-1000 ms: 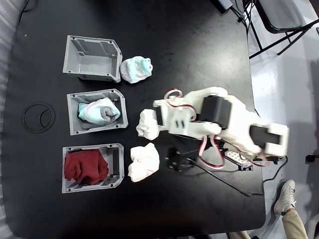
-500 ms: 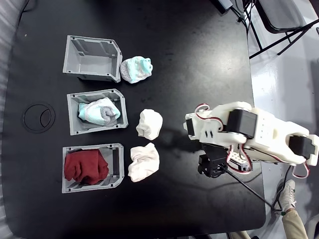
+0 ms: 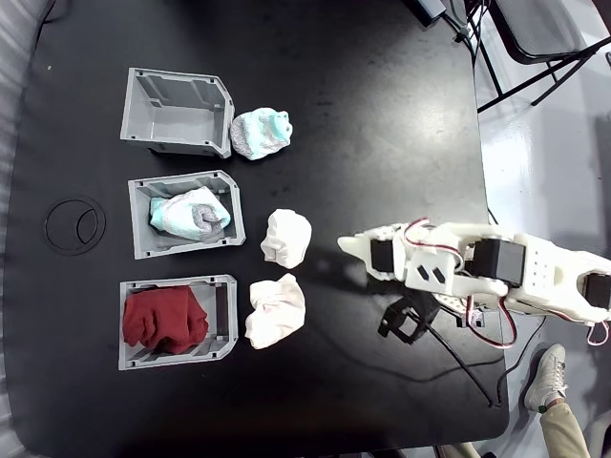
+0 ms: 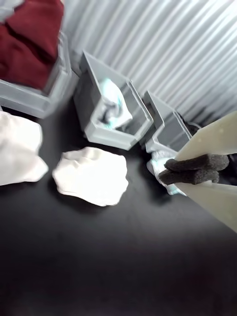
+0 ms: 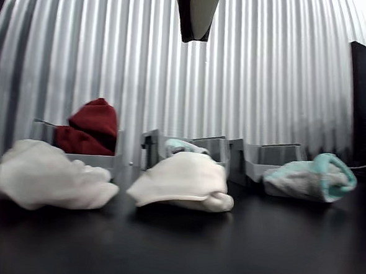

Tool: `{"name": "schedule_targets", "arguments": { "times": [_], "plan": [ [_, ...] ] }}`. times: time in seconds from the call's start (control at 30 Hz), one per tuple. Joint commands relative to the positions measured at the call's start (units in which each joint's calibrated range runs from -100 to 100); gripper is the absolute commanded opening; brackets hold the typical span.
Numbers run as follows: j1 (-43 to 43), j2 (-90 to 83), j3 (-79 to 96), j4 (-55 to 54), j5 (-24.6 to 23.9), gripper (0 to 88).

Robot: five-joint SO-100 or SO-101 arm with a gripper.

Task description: Put the sock in the container

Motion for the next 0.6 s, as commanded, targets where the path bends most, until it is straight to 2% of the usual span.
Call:
{"name": "schedule_targets", "arguments": {
  "times": [0.0, 0.33, 0.57],
  "plan": [
    [-2.6, -4.5, 3.5, -2.7, -0.2, 1.4],
    [-3.0, -7.2, 10.4, -11.9, -0.4, 1.4],
    [-2.9, -7.2, 12.7, -13.4, -0.4, 1.4]
  ]
}}
